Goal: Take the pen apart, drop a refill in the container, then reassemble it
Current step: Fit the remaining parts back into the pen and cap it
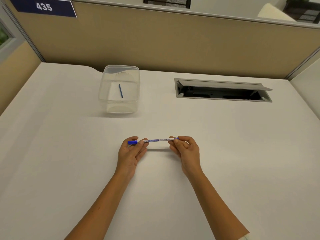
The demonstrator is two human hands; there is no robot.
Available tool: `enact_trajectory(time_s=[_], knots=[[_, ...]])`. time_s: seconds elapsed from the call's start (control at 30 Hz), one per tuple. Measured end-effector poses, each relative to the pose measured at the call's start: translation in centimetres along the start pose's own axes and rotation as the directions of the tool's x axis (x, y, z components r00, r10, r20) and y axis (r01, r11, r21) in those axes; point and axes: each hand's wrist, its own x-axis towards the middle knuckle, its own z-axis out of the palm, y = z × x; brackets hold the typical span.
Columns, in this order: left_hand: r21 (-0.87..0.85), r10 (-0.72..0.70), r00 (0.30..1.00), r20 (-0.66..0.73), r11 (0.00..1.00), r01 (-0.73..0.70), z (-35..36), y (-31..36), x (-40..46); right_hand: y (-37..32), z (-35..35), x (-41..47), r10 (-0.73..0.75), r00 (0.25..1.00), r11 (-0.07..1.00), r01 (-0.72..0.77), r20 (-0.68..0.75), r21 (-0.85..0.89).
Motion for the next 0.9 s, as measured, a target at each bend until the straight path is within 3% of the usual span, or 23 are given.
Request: enact_trajectory(time_s=[0.2, 0.47, 0.6, 0.73, 0.9], knots=[[0.081, -0.031, 0.999, 0.033, 0.996, 0.028, -0.4, 0.1, 0.4, -1.6, -1.8, 0.8, 0.075, 0.994, 0.977, -0.055, 0.085, -0.208], [0.205, -0.066, 0.992, 0.109, 0.978, 0.043, -0.6, 0.2, 0.7, -4.4, -2.6, 2.0, 0.201, 0.966, 0.770, -0.053, 0.162, -0.636], [0.374, -0.076, 0.983, 0.167, 0.927, 0.008, -0.8, 0.2, 0.6, -4.8, -2.9, 2.2, 0.287, 0.943, 0.688, -0.080, 0.169, -0.722], [0.567, -0.016, 0.989, 0.147, 0.821, -0.071, -0.6, -0.2, 0.6, -4.6, -3.0, 1.9, 0.276, 0.948, 0.661, -0.069, 0.156, -0.747], [0.635, -0.006, 0.988, 0.155, 0.766, -0.096, -0.4, -0.2, 0.6, -3.5, -3.5, 1.6, 0.165, 0.968, 0.533, 0.073, 0.188, -0.843]])
